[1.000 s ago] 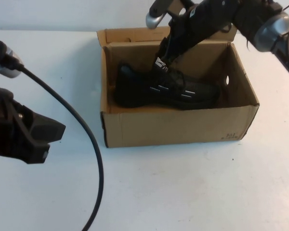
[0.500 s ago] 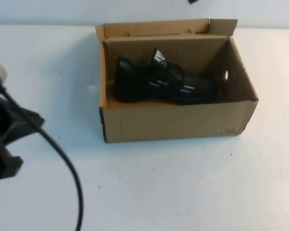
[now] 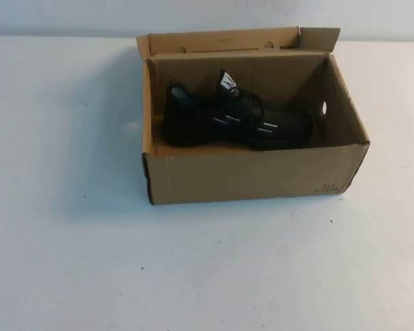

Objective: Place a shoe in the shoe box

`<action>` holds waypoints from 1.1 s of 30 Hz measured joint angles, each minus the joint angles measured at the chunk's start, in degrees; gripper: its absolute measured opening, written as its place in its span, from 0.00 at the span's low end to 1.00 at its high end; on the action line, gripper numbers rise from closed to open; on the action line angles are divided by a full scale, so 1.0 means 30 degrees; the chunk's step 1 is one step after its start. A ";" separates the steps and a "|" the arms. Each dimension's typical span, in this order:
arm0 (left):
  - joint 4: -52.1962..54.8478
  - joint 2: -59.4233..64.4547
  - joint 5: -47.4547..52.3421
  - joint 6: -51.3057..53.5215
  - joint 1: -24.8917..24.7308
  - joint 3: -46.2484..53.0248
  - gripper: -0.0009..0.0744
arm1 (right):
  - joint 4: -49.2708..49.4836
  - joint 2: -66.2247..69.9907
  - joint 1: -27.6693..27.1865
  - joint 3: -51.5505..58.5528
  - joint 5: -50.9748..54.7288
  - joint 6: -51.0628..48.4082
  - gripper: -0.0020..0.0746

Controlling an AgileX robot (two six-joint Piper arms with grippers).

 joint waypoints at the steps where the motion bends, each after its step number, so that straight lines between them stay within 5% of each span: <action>1: -0.0226 -0.0537 -0.0145 -0.0089 0.0000 0.0000 0.01 | 0.0000 -0.0596 0.0000 0.0129 0.0000 0.0044 0.01; 9: -0.0552 -0.3201 -0.1303 -0.1454 0.0000 0.0260 0.01 | 0.0074 -0.6410 0.0000 0.5390 -0.0309 0.0116 0.01; 24: -0.2190 -0.3616 -0.3256 -0.2606 0.0000 0.4684 0.01 | 0.0327 -1.9500 0.0000 2.8089 -1.1952 0.0152 0.01; 33: -0.2432 -0.3616 -0.3467 -0.2606 0.0000 0.4684 0.01 | 0.0323 -2.2644 0.0000 3.3491 -1.4060 0.0152 0.01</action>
